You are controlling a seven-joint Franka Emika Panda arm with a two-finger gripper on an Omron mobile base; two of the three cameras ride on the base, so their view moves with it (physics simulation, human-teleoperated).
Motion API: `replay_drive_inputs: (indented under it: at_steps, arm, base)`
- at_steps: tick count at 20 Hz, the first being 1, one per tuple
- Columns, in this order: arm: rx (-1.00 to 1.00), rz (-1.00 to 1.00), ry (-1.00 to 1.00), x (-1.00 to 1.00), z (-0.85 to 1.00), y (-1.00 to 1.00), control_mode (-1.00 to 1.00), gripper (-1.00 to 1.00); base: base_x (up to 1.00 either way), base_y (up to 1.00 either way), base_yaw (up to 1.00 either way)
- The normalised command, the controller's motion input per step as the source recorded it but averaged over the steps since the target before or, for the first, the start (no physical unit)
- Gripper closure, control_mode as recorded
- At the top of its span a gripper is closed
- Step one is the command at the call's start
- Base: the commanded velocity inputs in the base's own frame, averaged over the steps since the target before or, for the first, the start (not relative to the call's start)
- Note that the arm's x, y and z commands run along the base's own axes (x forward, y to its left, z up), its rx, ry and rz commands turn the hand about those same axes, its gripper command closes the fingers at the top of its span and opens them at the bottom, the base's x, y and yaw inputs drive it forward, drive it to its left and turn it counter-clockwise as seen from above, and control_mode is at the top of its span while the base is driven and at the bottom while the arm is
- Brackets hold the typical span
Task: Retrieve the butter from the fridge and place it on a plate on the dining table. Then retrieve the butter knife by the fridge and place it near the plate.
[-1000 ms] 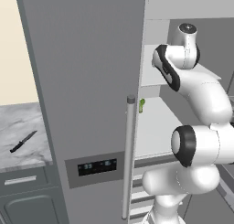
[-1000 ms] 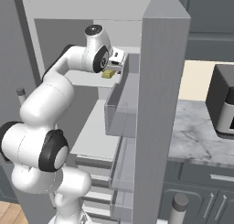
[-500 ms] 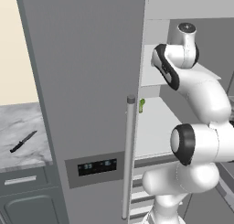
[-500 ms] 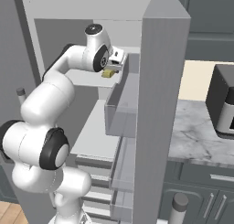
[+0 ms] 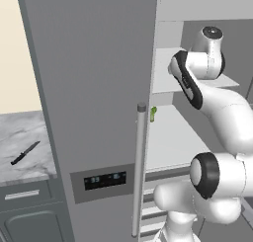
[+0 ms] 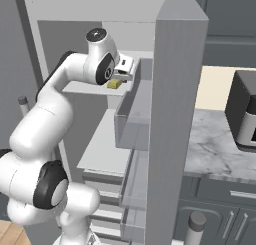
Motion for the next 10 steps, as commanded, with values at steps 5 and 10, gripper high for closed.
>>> replay_drive_inputs:
  at_steps: [5,10]
  arm:
    - [0.0,0.0,-0.01,-0.96,0.29,0.05,-1.0,1.0]
    - [0.0,-0.01,0.0,-1.0,0.11,0.2,-1.0,1.0]
  base:
    - [0.0,0.0,0.0]
    - [0.0,0.0,0.0]
